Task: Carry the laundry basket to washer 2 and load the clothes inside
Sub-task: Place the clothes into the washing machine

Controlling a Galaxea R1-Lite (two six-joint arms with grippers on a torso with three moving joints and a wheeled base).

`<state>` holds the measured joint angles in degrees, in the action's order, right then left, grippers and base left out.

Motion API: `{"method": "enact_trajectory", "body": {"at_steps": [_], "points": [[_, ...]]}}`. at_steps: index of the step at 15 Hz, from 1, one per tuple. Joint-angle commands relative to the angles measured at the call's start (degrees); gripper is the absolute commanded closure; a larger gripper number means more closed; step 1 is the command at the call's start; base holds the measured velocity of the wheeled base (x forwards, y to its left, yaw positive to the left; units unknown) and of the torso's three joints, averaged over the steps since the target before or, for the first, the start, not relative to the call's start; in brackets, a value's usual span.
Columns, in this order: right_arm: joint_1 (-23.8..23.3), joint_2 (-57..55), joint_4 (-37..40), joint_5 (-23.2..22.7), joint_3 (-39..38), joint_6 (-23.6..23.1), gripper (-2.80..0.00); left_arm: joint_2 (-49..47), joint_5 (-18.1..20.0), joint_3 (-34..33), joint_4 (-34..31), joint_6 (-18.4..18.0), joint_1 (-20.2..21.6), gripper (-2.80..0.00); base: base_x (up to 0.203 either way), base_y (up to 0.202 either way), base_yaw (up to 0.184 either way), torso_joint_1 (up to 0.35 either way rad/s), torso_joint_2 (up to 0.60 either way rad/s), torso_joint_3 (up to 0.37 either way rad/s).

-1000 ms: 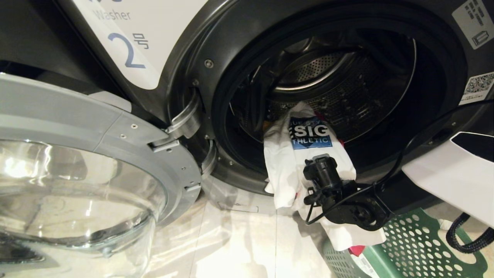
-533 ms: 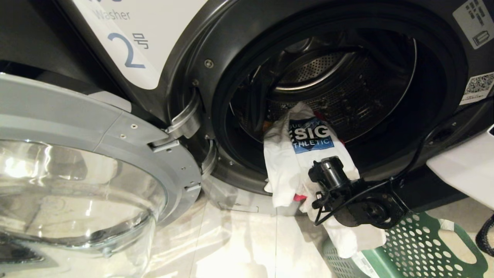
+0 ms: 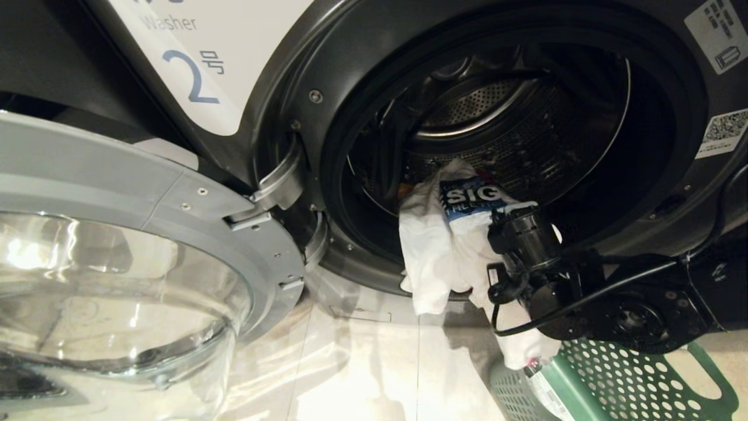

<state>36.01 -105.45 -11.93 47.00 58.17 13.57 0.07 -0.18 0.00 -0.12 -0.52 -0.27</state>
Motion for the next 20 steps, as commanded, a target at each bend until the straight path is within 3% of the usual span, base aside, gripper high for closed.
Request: {"method": "enact_trajectory", "body": {"at_steps": [1, 4, 10, 16, 20], "points": [[2.0, -0.1, -5.0, 2.0, 1.3, -0.2, 0.00, 0.0, 0.0, 0.0, 0.0, 0.0, 0.0, 0.00, 0.000, 0.000, 0.000, 0.000, 0.00, 0.000], [2.4, -2.6, -13.3, 4.6, 7.4, -6.8, 0.00, 0.0, 0.0, 0.0, -0.1, 0.0, 0.0, 0.00, 0.000, 0.000, 0.000, 0.000, 0.00, 0.000], [0.5, -14.3, -31.0, 3.6, 20.7, -23.8, 0.00, 0.0, 0.0, 0.0, 0.0, 0.0, 0.0, 0.00, 0.000, 0.000, 0.000, 0.000, 0.00, 0.000], [-4.3, -25.2, -39.0, -2.2, 42.1, -34.7, 0.00, 0.0, 0.0, 0.0, -0.1, 0.0, 0.0, 0.00, 0.000, 0.000, 0.000, 0.000, 0.00, 0.000], [-6.1, -31.7, -50.8, -12.0, 53.1, -46.7, 0.00, 0.0, 0.0, 0.0, 0.0, 0.0, 0.0, 0.00, 0.000, 0.000, 0.000, 0.000, 0.00, 0.000]]}}
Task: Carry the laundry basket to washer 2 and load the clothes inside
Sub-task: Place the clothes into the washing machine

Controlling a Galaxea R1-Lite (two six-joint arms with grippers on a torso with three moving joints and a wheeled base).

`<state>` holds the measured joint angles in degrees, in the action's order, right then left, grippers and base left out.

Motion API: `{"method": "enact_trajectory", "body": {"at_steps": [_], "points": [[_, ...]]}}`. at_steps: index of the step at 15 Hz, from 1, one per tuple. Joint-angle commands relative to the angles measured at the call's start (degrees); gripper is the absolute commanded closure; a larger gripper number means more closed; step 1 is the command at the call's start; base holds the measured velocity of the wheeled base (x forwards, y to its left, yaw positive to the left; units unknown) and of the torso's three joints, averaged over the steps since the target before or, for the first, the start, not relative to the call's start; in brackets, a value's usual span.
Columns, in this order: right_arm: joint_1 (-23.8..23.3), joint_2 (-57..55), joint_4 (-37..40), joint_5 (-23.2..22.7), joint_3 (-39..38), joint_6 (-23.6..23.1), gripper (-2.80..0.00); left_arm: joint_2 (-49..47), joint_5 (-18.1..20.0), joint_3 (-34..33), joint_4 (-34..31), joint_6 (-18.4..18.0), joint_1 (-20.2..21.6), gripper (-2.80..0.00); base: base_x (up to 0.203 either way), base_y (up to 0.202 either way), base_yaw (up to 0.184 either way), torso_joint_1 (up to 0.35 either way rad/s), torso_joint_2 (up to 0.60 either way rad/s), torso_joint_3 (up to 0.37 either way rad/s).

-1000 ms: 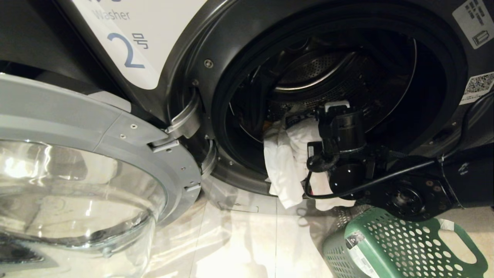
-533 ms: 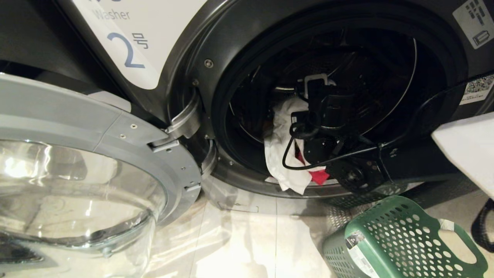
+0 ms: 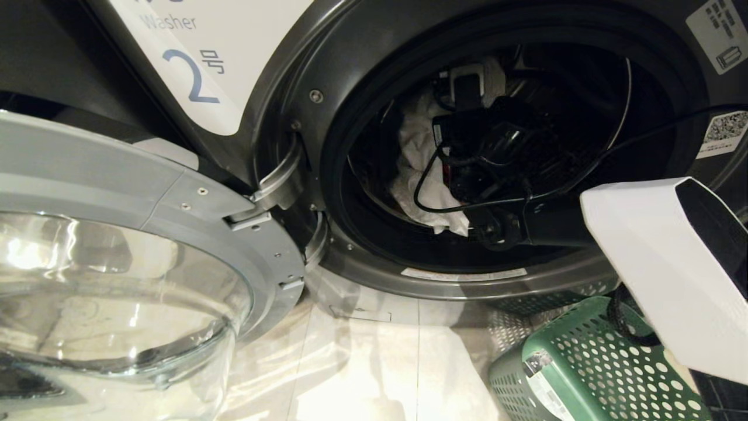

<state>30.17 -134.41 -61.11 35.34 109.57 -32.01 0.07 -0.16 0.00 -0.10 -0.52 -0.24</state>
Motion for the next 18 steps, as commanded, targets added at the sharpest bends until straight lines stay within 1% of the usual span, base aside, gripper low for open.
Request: {"method": "enact_trajectory", "body": {"at_steps": [1, 2, 4, 8, 9, 10, 14, 15, 17, 18], "points": [[-0.8, -3.1, -4.4, -2.0, 2.0, -2.9, 0.00, 0.0, 0.0, 0.0, -0.1, 0.0, 0.0, 0.00, 0.000, 0.000, 0.000, 0.000, 0.00, 0.000], [-1.1, -3.3, -6.1, -3.2, 1.8, -3.9, 0.00, 0.0, 0.0, 0.0, -0.1, 0.0, 0.0, 0.00, 0.000, 0.000, 0.000, 0.000, 0.00, 0.000], [-2.5, -4.3, -6.0, -3.3, 2.0, -3.9, 0.00, 0.0, 0.0, 0.0, 0.0, 0.0, 0.0, 0.00, 0.000, 0.000, 0.000, 0.000, 0.00, 0.000], [-4.6, -4.4, -2.7, -3.3, 2.2, -3.5, 0.00, -0.1, 0.0, 0.0, 0.0, 0.0, 0.0, 0.00, 0.000, 0.000, 0.000, 0.000, 0.00, 0.000], [-4.8, -4.3, -2.0, -3.3, 2.1, -3.5, -2.58, 0.0, 0.0, 0.0, -0.1, 0.0, 0.0, 0.00, 0.000, 0.000, 0.000, 0.000, 0.00, 0.000], [-4.9, -4.2, -1.3, -3.4, 2.1, -3.4, -2.80, 0.0, 0.0, 0.0, 0.0, 0.0, 0.0, 0.00, 0.000, 0.000, 0.000, 0.000, 0.00, 0.000], [-4.8, -3.8, -1.2, -3.3, 0.6, -2.8, -2.80, 0.0, 0.0, 0.0, 0.0, 0.0, 0.0, 0.00, 0.000, 0.000, 0.000, 0.000, 0.00, 0.000], [-4.6, -3.2, -1.2, -3.3, -1.1, -2.5, -2.80, 0.0, 0.0, 0.0, 0.0, 0.0, 0.0, 0.00, 0.000, 0.000, 0.000, 0.000, 0.00, 0.000], [-4.1, -1.2, -0.7, -3.3, -8.8, -0.6, -2.80, 0.0, 0.0, 0.0, 0.0, 0.0, 0.0, 0.00, 0.000, 0.000, 0.000, 0.000, 0.00, 0.000], [-3.7, 0.4, 0.8, -3.2, -13.9, 1.9, -2.80, 0.0, 0.0, 0.0, 0.0, 0.0, 0.0, 0.00, 0.000, 0.000, 0.000, 0.000, 0.00, 0.000]]}}
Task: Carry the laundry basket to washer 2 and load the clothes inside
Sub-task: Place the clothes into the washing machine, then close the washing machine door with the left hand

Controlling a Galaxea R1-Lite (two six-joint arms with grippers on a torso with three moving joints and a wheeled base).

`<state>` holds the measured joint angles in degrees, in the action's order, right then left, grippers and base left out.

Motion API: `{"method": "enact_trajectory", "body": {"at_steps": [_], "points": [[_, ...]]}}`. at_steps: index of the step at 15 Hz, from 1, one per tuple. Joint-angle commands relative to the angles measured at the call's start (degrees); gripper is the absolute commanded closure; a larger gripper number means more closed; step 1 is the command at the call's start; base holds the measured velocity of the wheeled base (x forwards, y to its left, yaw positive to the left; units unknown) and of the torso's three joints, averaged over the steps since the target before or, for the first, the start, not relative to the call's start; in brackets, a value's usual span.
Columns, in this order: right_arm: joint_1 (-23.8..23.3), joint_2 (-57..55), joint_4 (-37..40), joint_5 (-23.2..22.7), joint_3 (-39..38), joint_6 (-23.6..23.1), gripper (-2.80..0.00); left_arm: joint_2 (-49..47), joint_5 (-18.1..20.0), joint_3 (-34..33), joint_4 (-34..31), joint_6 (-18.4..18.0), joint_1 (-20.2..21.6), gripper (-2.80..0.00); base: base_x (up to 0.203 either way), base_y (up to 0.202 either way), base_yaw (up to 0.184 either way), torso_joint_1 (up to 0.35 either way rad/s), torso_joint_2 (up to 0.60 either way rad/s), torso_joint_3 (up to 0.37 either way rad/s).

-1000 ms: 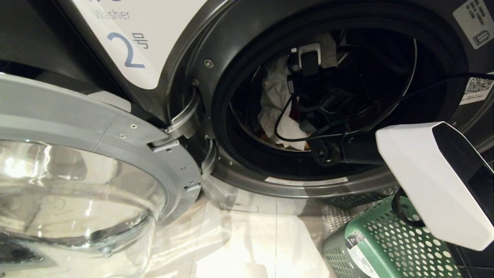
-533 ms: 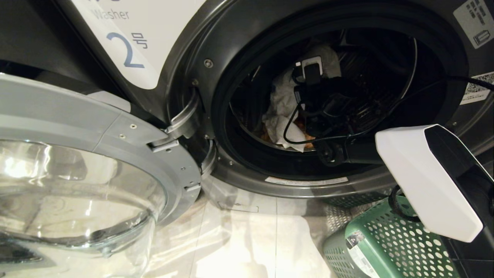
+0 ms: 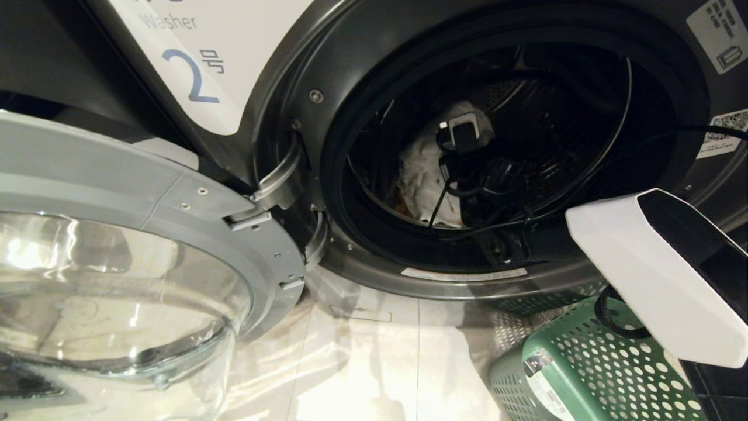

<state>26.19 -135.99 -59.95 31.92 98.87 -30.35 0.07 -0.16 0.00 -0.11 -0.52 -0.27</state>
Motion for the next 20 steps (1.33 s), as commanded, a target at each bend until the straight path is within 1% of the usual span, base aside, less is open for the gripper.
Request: {"method": "enact_trajectory", "body": {"at_steps": [1, 3, 5, 6, 9, 10, 13, 15, 17, 20], "points": [[0.9, 3.7, 2.6, 0.3, -7.5, 4.4, -2.80, -0.1, 0.0, 0.0, -0.1, 0.0, 0.0, 0.00, 0.000, 0.000, 0.000, 0.000, 0.00, 0.000], [2.2, 7.7, 14.0, 0.6, -12.7, 16.7, -2.80, 0.0, 0.0, 0.0, 0.0, -0.1, 0.0, 0.00, 0.000, 0.000, 0.000, 0.000, 0.00, 0.000], [2.8, 10.1, 22.2, 0.9, -14.9, 25.5, -2.80, 0.0, 0.0, 0.0, 0.0, 0.0, 0.0, 0.00, 0.000, 0.000, 0.000, 0.000, 0.00, 0.000], [3.0, 11.3, 25.5, 1.3, -15.7, 28.7, -2.80, 0.0, 0.0, 0.0, -0.1, 0.0, 0.0, 0.00, 0.000, 0.000, 0.000, 0.000, 0.00, 0.000], [3.9, 15.7, 32.6, 2.1, -19.7, 34.4, -2.80, 0.0, 0.0, 0.0, -0.1, 0.0, 0.0, 0.00, 0.000, 0.000, 0.000, 0.000, 0.00, 0.000], [4.4, 17.1, 33.7, 2.1, -21.6, 36.0, -2.80, -0.1, 0.0, 0.0, 0.0, 0.0, 0.0, 0.00, 0.000, 0.000, 0.000, 0.000, 0.00, 0.000], [6.4, 23.6, 34.2, 2.1, -27.9, 37.0, -2.80, 0.0, 0.0, 0.0, 0.0, 0.0, 0.0, 0.00, 0.000, 0.000, 0.000, 0.000, 0.00, 0.000], [8.1, 28.6, 34.0, 2.0, -34.3, 37.1, -2.80, 0.0, 0.0, 0.0, 0.0, 0.0, 0.0, 0.00, 0.000, 0.000, 0.000, 0.000, 0.00, 0.000], [9.9, 34.5, 34.1, 1.7, -42.4, 37.2, -2.80, 0.0, 0.0, 0.0, 0.0, 0.0, 0.0, 0.00, 0.000, 0.000, 0.000, 0.000, 0.00, 0.000], [12.7, 44.6, 34.2, 0.5, -53.0, 38.3, -2.80, 0.0, 0.0, 0.0, 0.0, 0.0, 0.0, 0.00, 0.000, 0.000, 0.000, 0.000, 0.00, 0.000]]}}
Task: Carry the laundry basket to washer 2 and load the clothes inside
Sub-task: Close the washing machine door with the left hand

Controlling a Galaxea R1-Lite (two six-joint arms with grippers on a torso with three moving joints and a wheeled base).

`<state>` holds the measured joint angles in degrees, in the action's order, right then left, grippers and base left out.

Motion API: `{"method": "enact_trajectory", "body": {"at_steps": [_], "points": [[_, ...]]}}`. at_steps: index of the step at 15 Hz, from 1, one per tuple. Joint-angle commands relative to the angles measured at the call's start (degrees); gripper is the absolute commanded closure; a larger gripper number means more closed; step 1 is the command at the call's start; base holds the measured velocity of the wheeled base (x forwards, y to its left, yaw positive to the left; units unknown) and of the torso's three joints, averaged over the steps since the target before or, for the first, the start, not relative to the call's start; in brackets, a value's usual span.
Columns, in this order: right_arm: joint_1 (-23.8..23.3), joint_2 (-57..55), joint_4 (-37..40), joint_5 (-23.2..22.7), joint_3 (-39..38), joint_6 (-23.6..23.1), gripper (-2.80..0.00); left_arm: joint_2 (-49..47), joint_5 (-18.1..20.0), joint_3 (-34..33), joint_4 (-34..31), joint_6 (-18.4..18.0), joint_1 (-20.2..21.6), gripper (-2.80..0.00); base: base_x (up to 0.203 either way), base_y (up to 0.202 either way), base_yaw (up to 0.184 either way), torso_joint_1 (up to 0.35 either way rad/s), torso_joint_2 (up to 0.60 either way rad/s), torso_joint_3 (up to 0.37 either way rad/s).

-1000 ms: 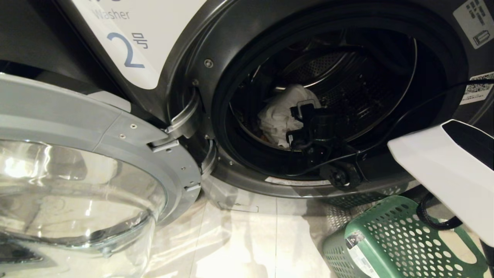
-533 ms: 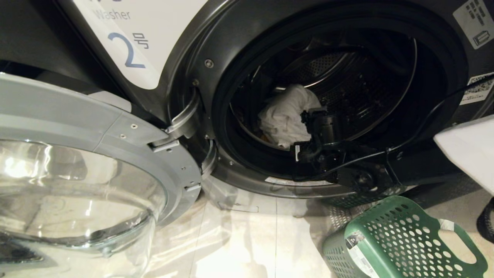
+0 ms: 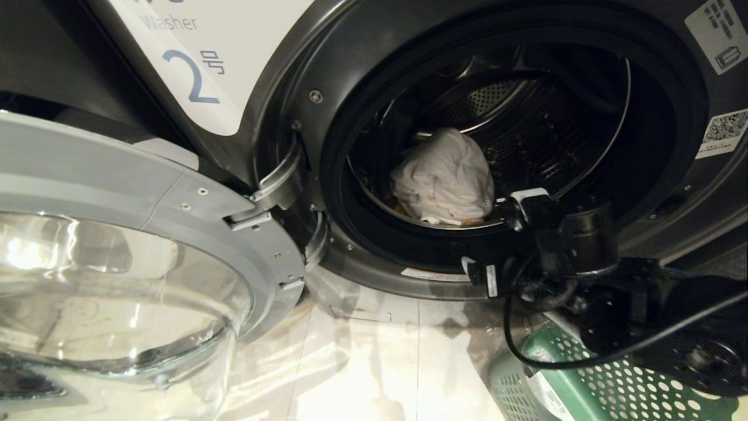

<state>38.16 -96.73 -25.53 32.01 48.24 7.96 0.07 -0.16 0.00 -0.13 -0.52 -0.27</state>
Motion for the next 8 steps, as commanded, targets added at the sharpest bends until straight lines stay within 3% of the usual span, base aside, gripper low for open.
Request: {"method": "enact_trajectory", "body": {"at_steps": [1, 4, 8], "points": [[1.1, 8.7, -0.1, -1.1, -5.6, 0.1, 0.00, 0.0, 0.0, 0.0, 0.0, 0.0, 0.0, 0.00, 0.000, 0.000, 0.000, 0.000, 0.00, 0.000], [1.6, 17.4, 1.6, -5.2, -11.5, -0.3, 0.00, 0.0, 0.0, 0.0, 0.0, 0.0, 0.0, 0.00, 0.000, 0.000, 0.000, 0.000, 0.00, 0.000], [1.6, 31.0, 18.3, -5.7, -17.6, -0.5, 0.00, 0.0, 0.0, 0.0, 0.0, 0.0, 0.0, 0.00, 0.000, 0.000, 0.000, 0.000, 0.00, 0.000]]}}
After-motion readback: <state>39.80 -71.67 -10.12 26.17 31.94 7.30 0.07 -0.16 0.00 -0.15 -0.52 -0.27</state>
